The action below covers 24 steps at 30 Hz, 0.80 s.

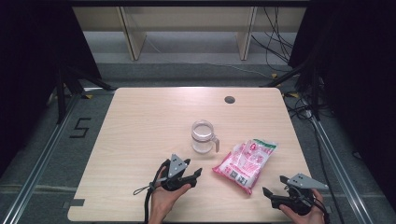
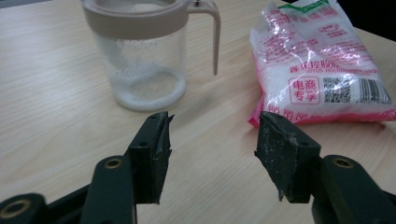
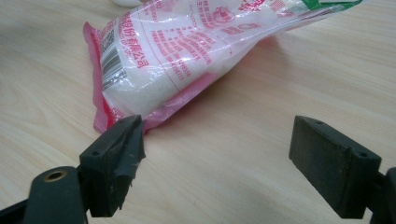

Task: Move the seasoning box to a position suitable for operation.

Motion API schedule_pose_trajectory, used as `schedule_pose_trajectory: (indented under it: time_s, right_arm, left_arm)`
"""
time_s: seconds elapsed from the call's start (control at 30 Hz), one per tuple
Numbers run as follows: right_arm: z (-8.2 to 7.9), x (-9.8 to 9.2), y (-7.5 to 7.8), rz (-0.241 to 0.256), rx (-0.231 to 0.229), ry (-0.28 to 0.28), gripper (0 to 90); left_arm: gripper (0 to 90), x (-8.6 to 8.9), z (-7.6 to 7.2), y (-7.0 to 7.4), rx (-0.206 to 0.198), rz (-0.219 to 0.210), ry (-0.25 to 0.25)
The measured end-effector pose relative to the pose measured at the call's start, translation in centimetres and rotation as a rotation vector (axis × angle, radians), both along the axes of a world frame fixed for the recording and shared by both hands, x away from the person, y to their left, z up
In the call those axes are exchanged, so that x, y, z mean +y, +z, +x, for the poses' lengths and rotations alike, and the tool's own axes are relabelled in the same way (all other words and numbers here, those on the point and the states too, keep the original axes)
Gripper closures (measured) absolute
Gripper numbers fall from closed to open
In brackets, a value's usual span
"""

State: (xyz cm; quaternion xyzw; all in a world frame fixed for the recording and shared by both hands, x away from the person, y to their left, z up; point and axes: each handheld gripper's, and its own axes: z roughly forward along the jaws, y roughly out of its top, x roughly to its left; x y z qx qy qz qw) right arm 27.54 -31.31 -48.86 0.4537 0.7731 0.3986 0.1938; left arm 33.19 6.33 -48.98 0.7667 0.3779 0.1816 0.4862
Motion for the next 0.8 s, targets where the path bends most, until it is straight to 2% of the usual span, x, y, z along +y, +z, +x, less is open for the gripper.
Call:
schedule_pose_trajectory:
  time_s: [0.07, 0.27, 0.47, 0.53, 0.57, 0.6, 0.63, 0.67, 0.7, 0.73, 0.77, 0.8]
  right_arm:
    - [0.0, 0.1, 0.0, 0.014, 0.016, 0.001, 18.8]
    - [0.0, 0.0, 0.0, 0.002, 0.005, 0.003, 18.8]
    - [0.0, 0.1, -0.1, 0.015, 0.016, 0.011, 18.8]
    - [0.0, 0.0, -0.1, 0.0, 0.003, 0.015, 18.8]
    - [0.0, 0.1, -0.1, 0.015, 0.015, 0.014, 18.8]
    - [0.0, 0.1, -0.1, 0.016, 0.016, 0.015, 18.8]
    - [0.0, 0.0, -0.1, 0.018, 0.017, 0.015, 18.8]
    - [0.0, 0.0, -0.1, 0.021, 0.022, 0.013, 18.8]
    - [0.0, -0.1, -0.1, 0.007, 0.015, 0.012, 18.8]
    - [0.0, -0.1, -0.1, 0.006, 0.016, 0.011, 18.8]
    - [0.0, 0.0, -0.1, 0.023, 0.025, 0.012, 18.8]
    - [0.0, 0.0, -0.1, 0.021, 0.024, 0.012, 18.8]
  left_arm:
    - [47.5, -0.5, 0.7, 0.1, -0.004, 0.006, -0.006]
    - [57.9, -2.4, 2.7, 0.2, 0.0, -0.007, -0.04]
    - [65.5, -4.4, 4.9, 0.1, 0.003, 0.05, -0.051]
    - [66.9, -5.1, 5.6, -0.2, 0.018, 0.044, -0.034]
    - [68.2, -5.3, 5.9, -0.2, 0.013, 0.045, -0.032]
    - [68.7, -5.3, 6.1, -0.2, 0.01, 0.063, -0.045]
    - [69.3, -5.6, 6.3, -0.4, 0.018, 0.035, -0.045]
    - [69.4, -5.8, 6.5, -0.5, 0.025, 0.046, -0.037]
    - [69.9, -5.9, 6.7, -0.4, 0.017, 0.081, -0.028]
    - [70.1, -6.1, 7.0, -0.5, 0.009, 0.091, -0.021]
    - [70.5, -6.3, 7.2, -0.6, 0.013, 0.065, -0.021]
    - [70.9, -6.4, 7.3, -0.6, 0.019, 0.072, -0.028]
